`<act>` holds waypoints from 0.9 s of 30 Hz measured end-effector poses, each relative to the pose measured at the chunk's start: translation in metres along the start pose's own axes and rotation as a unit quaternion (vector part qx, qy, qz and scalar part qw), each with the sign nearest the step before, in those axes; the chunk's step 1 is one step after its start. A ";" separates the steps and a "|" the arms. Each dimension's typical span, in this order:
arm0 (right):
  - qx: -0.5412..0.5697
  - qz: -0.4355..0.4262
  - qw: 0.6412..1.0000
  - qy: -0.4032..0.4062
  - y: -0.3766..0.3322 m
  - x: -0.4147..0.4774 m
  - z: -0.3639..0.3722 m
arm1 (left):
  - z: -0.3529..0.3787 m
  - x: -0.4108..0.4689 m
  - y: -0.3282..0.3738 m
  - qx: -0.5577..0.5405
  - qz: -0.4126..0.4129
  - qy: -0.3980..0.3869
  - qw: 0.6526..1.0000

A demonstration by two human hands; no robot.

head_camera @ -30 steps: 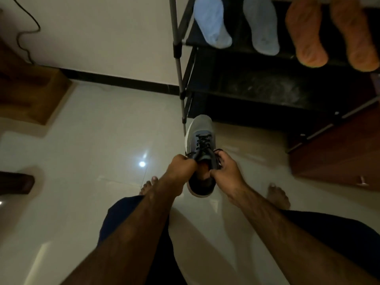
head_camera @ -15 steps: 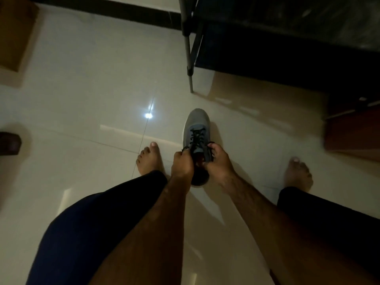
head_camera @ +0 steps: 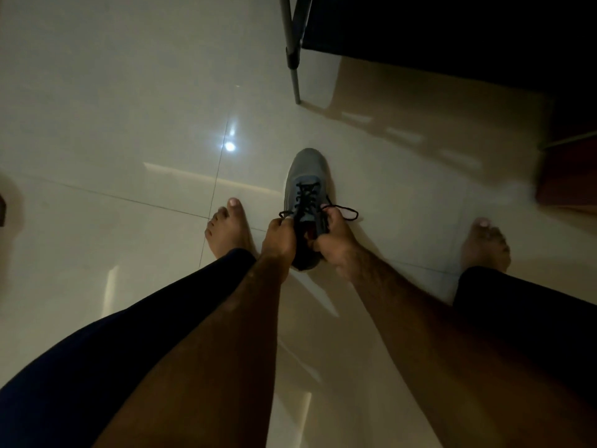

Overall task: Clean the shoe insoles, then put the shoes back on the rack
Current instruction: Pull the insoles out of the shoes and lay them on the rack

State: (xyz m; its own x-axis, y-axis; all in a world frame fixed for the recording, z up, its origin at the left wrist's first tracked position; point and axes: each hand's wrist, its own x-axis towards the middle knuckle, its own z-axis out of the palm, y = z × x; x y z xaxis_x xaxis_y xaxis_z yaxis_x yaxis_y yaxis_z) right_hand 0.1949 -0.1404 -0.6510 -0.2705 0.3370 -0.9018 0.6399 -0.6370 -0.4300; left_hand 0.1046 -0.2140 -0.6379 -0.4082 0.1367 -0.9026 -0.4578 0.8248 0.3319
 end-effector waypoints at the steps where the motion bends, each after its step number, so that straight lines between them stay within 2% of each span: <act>1: -0.002 0.005 1.000 -0.001 -0.001 -0.002 0.001 | -0.002 -0.004 0.002 0.001 0.004 0.005 1.000; 8: -0.029 0.004 1.000 -0.002 0.004 -0.027 0.000 | -0.012 -0.035 0.003 -0.034 -0.014 -0.007 0.999; 10: -0.032 -0.011 0.999 0.003 -0.003 -0.048 -0.005 | -0.013 -0.053 0.002 -0.065 0.003 -0.036 0.997; 14: -0.021 -0.032 0.999 0.009 -0.017 -0.089 -0.014 | -0.014 -0.093 0.010 -0.090 0.026 -0.047 0.994; 18: 0.000 -0.087 0.996 0.004 -0.037 -0.138 -0.024 | -0.017 -0.143 0.033 -0.160 0.020 -0.058 0.985; 27: 0.009 -0.254 0.967 0.010 -0.095 -0.261 -0.052 | -0.038 -0.263 0.077 -0.191 0.194 -0.065 0.960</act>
State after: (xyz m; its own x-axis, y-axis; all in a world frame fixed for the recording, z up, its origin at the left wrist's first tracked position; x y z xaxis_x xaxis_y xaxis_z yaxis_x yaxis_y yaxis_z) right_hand 0.2424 -0.1317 -0.3724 -0.5326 0.6231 -0.5728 0.4158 -0.3968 -0.8183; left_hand 0.1466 -0.2073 -0.3649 -0.5154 0.4808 -0.7093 -0.5574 0.4406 0.7037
